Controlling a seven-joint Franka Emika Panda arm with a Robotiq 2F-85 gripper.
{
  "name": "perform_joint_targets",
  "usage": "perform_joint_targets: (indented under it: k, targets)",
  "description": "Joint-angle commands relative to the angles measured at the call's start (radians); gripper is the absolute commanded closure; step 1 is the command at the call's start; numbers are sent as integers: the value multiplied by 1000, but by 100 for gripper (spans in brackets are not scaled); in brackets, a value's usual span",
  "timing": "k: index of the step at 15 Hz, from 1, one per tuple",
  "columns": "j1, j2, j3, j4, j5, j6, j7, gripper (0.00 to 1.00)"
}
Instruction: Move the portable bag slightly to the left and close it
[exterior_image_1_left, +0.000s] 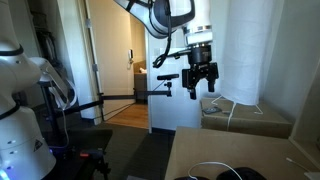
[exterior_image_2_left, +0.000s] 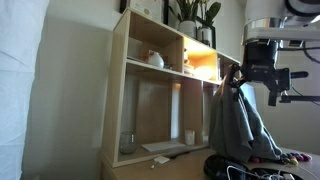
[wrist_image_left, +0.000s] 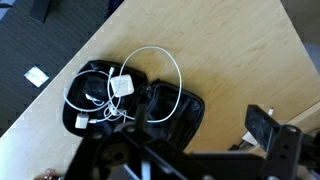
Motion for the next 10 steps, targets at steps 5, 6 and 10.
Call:
perform_joint_targets:
  k: [5,6,10]
  targets:
    - [3,13,-5,2,6,-2,-11,0]
    - [3,13,-5,2,6,-2,-11,0]
    - [10,13,-3,17,-3,-25,5,0]
